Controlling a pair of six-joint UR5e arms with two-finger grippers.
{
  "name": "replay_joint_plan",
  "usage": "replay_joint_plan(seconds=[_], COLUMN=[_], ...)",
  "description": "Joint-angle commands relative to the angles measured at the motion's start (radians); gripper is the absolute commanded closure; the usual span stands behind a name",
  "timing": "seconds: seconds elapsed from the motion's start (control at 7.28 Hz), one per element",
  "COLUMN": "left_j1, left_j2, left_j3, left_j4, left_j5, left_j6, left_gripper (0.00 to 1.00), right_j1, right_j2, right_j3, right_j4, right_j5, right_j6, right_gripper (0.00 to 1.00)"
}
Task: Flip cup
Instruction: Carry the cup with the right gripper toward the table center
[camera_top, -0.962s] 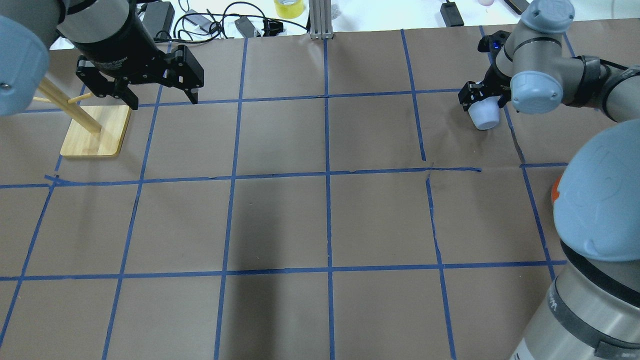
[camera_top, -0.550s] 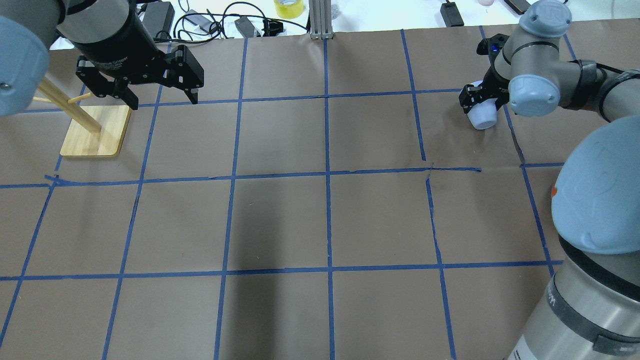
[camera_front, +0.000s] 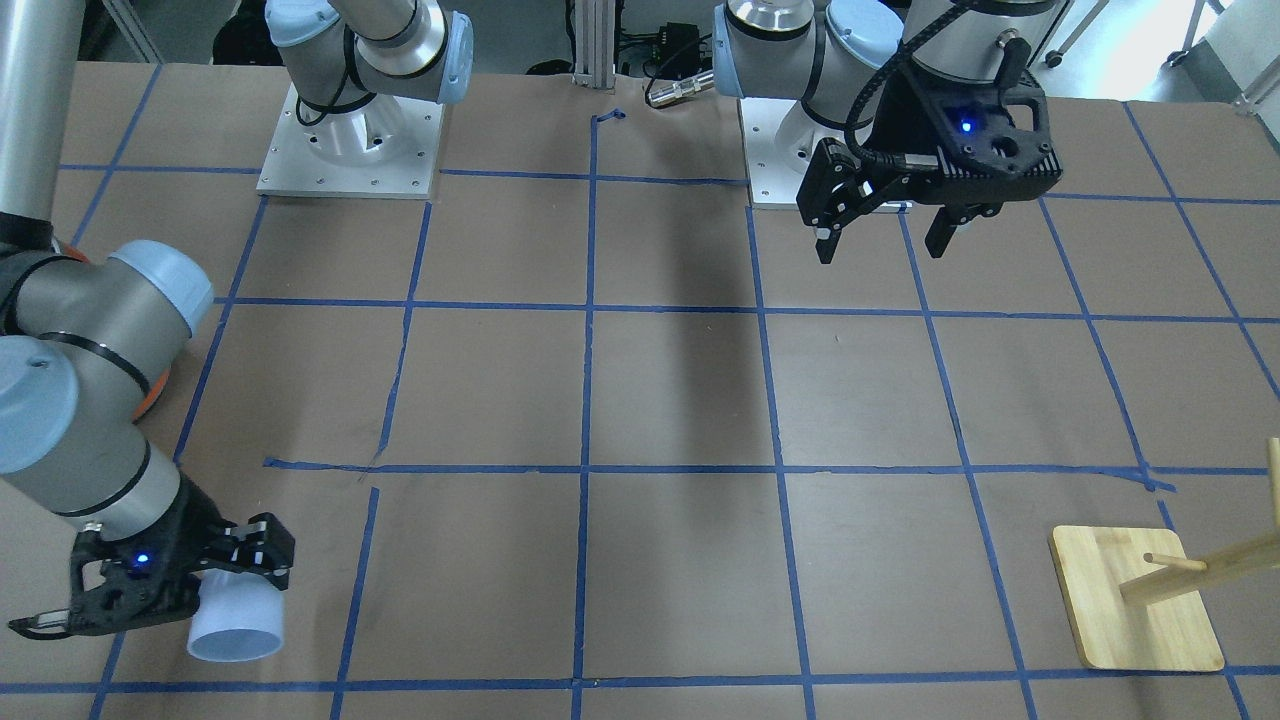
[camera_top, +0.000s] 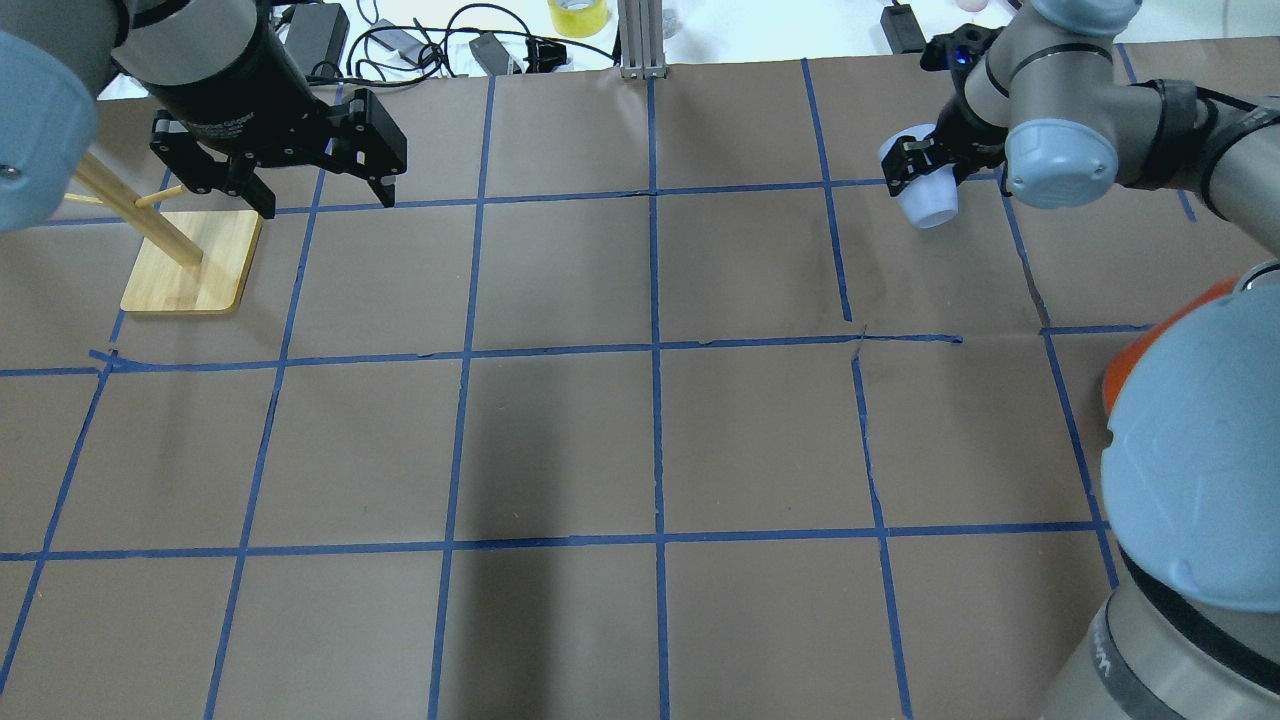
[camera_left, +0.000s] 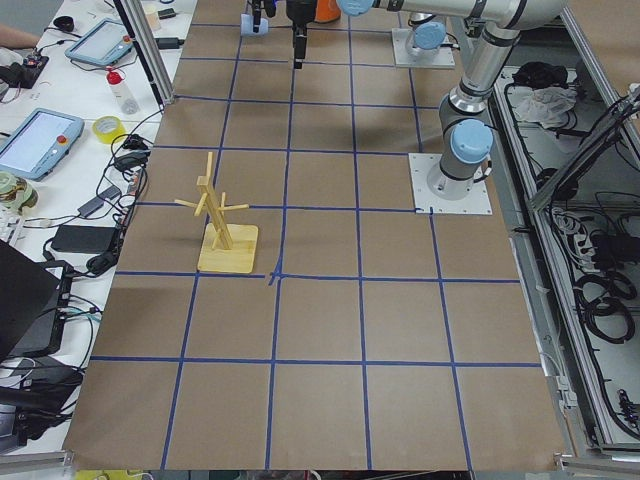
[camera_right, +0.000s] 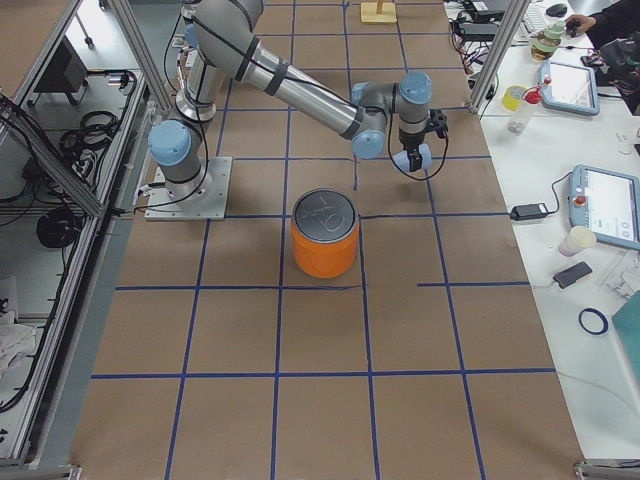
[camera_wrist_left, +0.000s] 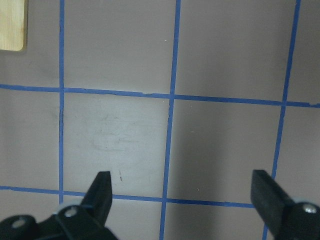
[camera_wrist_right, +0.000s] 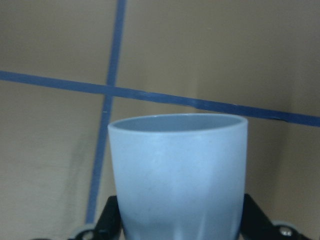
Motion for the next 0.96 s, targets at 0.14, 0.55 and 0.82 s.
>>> replay_joint_plan(seconds=[0.14,0.55,0.82], left_j1=[0.006,0.006,0.006], left_j2=[0.006,0.01,0.009], left_j3=[0.004,-0.001,-0.002], left_j4=[-0.005,-0.008,-0.008], left_j5=[0.001,0.001,0.001], left_j6=[0.004,0.001,0.001], left_gripper=[0.0,0.0,0.0], right_j1=[0.274,0.471,0.496], right_j2=[-0.041,-0.039,-0.036], right_j3=[0.0,0.007,0.013], right_j4=[0.003,-0.028,-0.048], right_j5=[0.004,-0.073,-0.074], right_j6=[-0.124,-0.269,-0.54], right_gripper=[0.45,0.49,0.49])
